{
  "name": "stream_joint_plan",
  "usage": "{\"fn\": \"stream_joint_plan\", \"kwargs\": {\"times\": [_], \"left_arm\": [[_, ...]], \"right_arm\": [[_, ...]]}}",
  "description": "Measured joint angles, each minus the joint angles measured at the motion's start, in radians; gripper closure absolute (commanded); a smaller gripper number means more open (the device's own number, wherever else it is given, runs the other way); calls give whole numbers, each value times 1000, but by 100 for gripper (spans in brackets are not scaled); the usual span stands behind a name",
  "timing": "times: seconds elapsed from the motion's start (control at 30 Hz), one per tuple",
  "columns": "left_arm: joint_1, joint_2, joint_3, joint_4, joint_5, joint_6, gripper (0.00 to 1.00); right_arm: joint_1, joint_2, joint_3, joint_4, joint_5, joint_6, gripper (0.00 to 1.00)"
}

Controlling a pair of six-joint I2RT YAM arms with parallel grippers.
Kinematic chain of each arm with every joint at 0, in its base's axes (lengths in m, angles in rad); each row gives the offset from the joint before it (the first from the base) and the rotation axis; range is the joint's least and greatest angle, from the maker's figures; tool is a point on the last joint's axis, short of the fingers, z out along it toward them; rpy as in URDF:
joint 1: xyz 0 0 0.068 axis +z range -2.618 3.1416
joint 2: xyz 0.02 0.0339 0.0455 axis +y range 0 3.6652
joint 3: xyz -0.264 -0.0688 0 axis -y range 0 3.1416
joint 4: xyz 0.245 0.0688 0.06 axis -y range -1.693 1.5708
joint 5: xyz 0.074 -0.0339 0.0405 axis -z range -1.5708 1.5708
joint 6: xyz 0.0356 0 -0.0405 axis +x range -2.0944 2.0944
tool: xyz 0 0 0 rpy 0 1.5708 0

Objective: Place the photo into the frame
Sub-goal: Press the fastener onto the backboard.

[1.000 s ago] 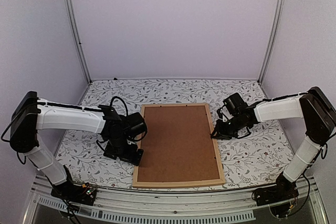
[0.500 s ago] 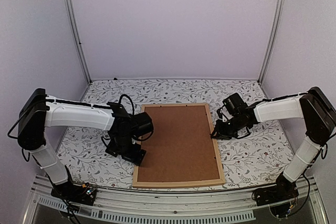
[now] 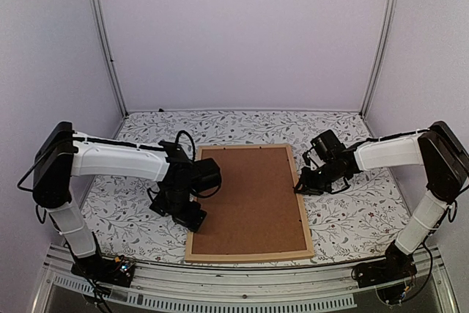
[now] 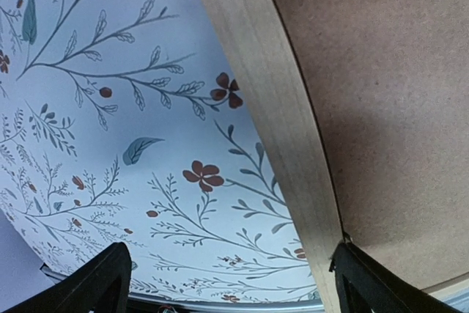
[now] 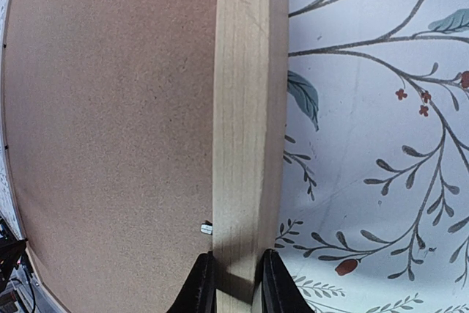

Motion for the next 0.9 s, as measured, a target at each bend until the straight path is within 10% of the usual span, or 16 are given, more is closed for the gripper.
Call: {"fn": "stream_joint_plan", "kwargs": {"times": [0.9], "left_arm": [[-12, -70, -97, 233, 44, -16, 0]], "right_arm": [[17, 28, 19, 37, 3, 0, 91]]}}
